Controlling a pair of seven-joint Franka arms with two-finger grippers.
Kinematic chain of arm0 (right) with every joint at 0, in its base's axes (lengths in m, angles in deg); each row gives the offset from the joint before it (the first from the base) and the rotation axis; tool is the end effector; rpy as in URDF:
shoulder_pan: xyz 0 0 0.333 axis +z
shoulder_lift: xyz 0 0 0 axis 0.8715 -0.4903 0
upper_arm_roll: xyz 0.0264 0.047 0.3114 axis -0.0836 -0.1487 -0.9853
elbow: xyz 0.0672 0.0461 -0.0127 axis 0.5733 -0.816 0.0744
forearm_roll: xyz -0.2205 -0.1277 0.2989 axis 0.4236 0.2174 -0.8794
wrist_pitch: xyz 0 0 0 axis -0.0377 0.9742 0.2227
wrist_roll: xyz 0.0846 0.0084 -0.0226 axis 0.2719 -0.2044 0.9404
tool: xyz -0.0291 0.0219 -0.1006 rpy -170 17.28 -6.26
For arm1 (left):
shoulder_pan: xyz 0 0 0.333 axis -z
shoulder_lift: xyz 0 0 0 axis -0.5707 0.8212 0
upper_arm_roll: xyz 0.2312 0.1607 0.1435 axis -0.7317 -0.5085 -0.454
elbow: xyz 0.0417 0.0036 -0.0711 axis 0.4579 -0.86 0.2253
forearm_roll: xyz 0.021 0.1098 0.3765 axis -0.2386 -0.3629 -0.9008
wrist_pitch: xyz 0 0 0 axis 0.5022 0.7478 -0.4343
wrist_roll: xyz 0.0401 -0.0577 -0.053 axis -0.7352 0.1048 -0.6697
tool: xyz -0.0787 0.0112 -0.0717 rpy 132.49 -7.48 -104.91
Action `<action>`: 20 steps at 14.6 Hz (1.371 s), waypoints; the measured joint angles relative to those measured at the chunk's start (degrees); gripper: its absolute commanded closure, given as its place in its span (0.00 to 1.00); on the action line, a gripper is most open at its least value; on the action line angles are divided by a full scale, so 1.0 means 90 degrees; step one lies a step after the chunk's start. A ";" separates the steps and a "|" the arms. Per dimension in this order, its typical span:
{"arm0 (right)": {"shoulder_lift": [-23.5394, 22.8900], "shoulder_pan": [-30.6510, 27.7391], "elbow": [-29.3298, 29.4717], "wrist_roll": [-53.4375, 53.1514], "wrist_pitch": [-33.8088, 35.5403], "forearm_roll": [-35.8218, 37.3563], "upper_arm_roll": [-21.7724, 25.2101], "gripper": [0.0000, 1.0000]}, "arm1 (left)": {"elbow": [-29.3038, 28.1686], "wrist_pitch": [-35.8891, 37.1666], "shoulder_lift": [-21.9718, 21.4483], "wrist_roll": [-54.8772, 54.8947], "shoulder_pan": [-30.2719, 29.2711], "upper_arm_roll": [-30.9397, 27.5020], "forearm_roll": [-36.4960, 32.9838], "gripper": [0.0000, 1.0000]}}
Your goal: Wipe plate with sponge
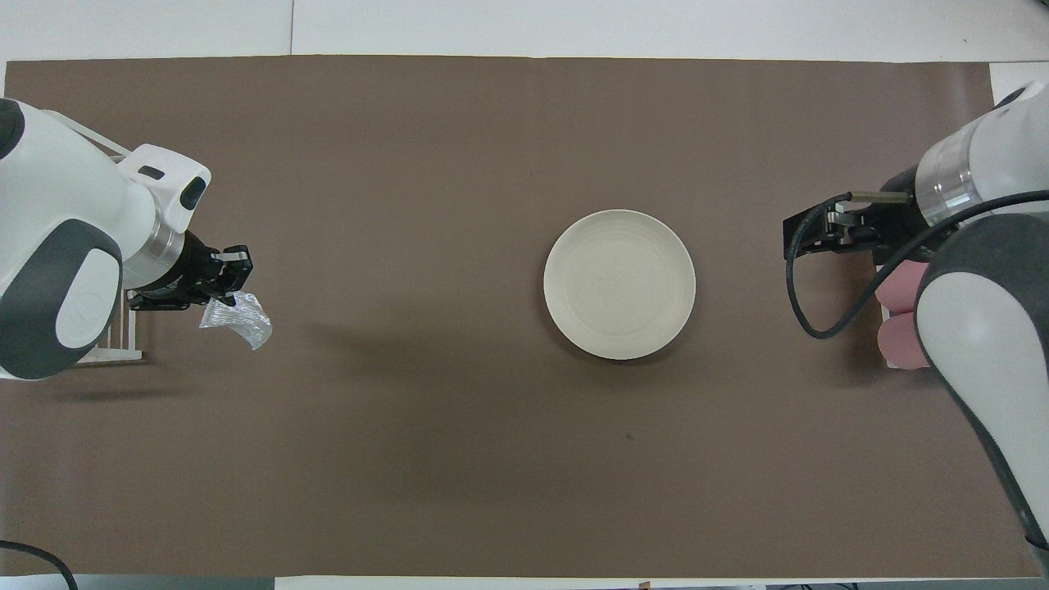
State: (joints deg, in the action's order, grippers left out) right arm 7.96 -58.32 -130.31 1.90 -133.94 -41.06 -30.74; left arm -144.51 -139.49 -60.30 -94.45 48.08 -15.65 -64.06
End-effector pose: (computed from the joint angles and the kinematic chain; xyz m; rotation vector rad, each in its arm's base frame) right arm 0.5613 0.0775 0.5838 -3.0703 0.0792 0.0730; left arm 0.5453 -0.1106 0.4883 -2.9618 -0.4383 0.2021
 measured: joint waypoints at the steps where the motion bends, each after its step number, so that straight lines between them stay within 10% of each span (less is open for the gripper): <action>1: 0.0002 -0.0046 0.0002 0.0181 0.0001 0.0001 0.0000 0.00 | 0.0161 0.0177 0.0061 0.0001 0.0037 0.0021 -0.0509 1.00; 11: 0.0189 -0.0369 0.0380 0.1129 0.0596 0.0385 0.0055 0.00 | 0.0528 0.0718 0.0137 0.2015 0.0249 0.0088 -0.4562 1.00; 20: 0.0286 -0.0483 0.0395 0.1116 0.0885 0.0380 0.0048 0.00 | -0.0460 -0.1263 0.0475 0.2564 -0.0532 -0.0007 -0.6475 1.00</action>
State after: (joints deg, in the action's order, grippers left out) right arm 10.54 -62.67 -126.75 11.95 -125.98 -37.64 -30.31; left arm -148.65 -150.86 -56.02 -71.38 43.30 -15.72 -122.33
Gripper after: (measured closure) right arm 0.000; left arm 0.938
